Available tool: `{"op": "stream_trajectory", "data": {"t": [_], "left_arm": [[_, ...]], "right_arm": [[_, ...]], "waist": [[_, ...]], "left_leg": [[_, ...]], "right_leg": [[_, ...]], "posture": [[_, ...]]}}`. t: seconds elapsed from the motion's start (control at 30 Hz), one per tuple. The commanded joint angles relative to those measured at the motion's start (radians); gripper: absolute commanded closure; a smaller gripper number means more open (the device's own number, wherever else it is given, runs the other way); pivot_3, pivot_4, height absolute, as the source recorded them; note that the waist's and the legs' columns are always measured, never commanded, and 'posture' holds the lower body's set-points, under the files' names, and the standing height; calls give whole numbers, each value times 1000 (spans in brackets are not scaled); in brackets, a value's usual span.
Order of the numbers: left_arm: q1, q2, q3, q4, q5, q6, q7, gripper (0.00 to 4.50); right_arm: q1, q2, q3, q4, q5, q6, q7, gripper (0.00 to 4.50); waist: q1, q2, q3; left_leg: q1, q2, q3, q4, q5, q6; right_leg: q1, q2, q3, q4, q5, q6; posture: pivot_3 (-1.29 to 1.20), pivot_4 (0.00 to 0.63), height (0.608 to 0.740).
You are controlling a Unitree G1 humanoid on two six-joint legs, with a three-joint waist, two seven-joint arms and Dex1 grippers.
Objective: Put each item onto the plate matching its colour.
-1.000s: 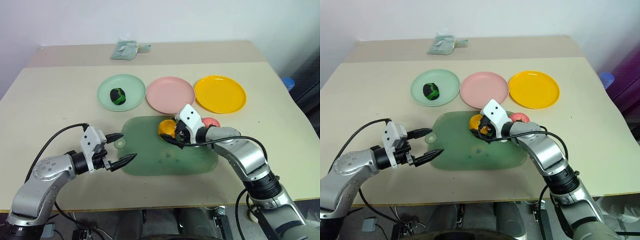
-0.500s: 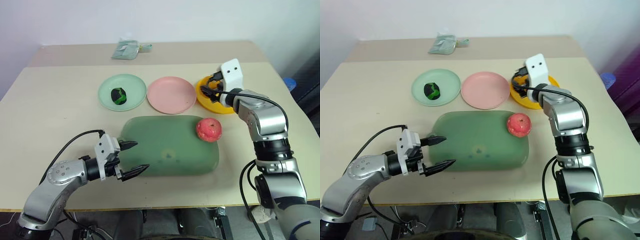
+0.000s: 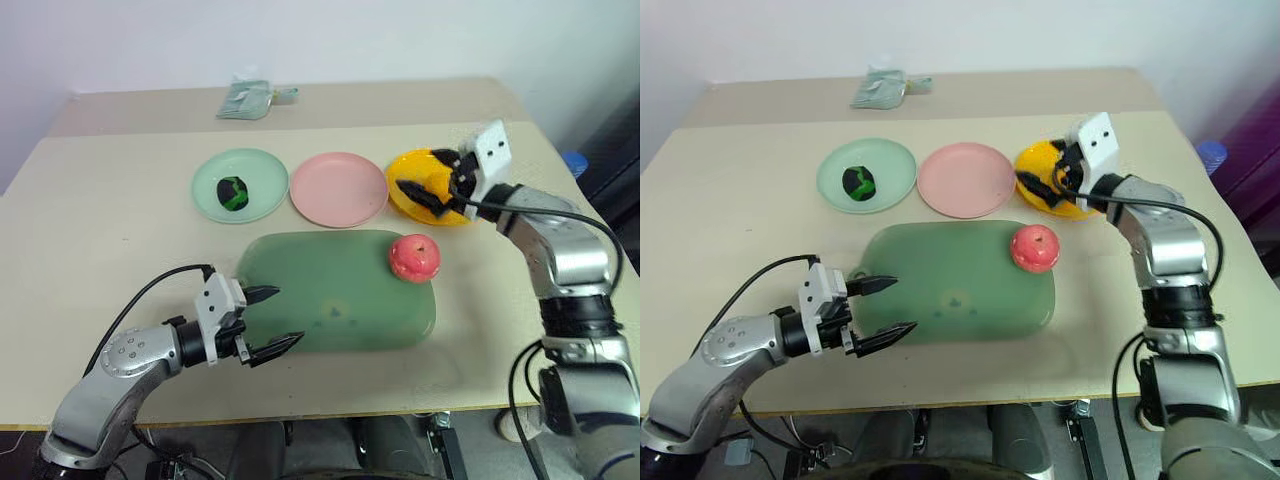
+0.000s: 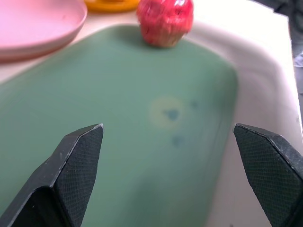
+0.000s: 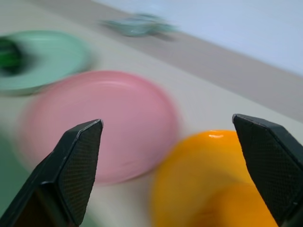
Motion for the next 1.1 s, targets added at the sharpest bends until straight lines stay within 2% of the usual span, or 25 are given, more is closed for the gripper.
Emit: {"op": "stream_trajectory", "data": {"t": [0.03, 0.23, 0.37, 0.43, 0.5, 0.67, 0.8, 0.87, 0.93, 0.97, 1.1], "left_arm": [[-13, 12, 15, -14, -4, -21, -14, 0], [-46, 11, 3, 13, 1, -25, -35, 0], [-51, 13, 7, 18, 2, -26, -38, 0], [-45, 17, 17, 21, 1, -26, -36, 0], [-43, 18, 23, 25, 2, -27, -34, 0], [-29, 13, 65, 41, 4, -31, -1, 0], [-6, 8, 83, 22, 0, -30, 22, 0], [7, 5, 84, 7, 4, -29, 37, 0], [31, 1, 104, -12, -2, -29, 56, 0], [51, -3, 122, -20, -3, -32, 69, 0], [101, -15, 182, -22, 12, -45, 113, 0]], "right_arm": [[135, -104, -14, -141, 65, 44, 152, 40], [237, -121, 54, -126, -26, 7, 138, 40], [189, -57, 41, -134, -5, 20, 85, 1156], [143, -13, 32, -144, 7, 22, 55, 1342], [113, 15, 33, -142, 5, 23, 39, 1342], [-136, 260, 135, 7, -68, 82, -142, 1342], [-321, 406, 160, 329, -188, 59, -337, 1342], [-356, 422, 160, 407, -209, 17, -338, 1342], [-374, 423, 145, 425, -202, -21, -310, 296], [-360, 402, 139, 385, -194, -52, -273, 144], [-262, 269, 101, 244, -143, -127, -100, 144]], "waist": [[7, 0, 0], [-6, 1, -1], [-12, 0, -1], [-17, 1, 0], [-19, 1, 0], [-36, 1, 0], [-29, 1, 0], [-16, 0, 0], [-11, 0, 0], [-12, 0, 0], [-16, 1, 0]], "left_leg": [[1, 0, 0, 0, 0, 0], [4, 0, 1, 0, 0, 0], [4, 0, 1, 0, 0, 0], [4, 0, 0, 0, 0, 0], [3, 1, 0, 0, 0, 0], [3, 1, 1, 0, 0, 0], [0, 1, -1, -1, 0, -1], [-2, -1, 0, -1, 1, -1], [-3, -2, 0, -1, 0, -1], [-4, -2, 0, -1, 0, -1], [-6, 0, 0, -1, 0, -1]], "right_leg": [[1, 0, 0, 0, 0, 0], [2, 3, 0, 1, 0, -1], [3, 3, 0, 0, 0, -1], [3, 3, 0, 0, 0, -1], [2, 3, 0, 1, 0, -1], [0, 3, 1, 2, 0, -1], [-2, 2, 0, 2, 0, -1], [-4, 0, 0, 2, 0, -1], [-4, -2, 0, 1, 0, -1], [-5, -2, 0, 0, 0, -1], [-8, -1, -1, 1, 0, 0]], "posture": [[0, 150, 740], [0, 150, 740], [0, 150, 740], [0, 150, 740], [0, 150, 740], [0, 150, 740], [0, 150, 740], [0, 150, 740], [0, 150, 740], [0, 150, 740], [0, 150, 740]]}}
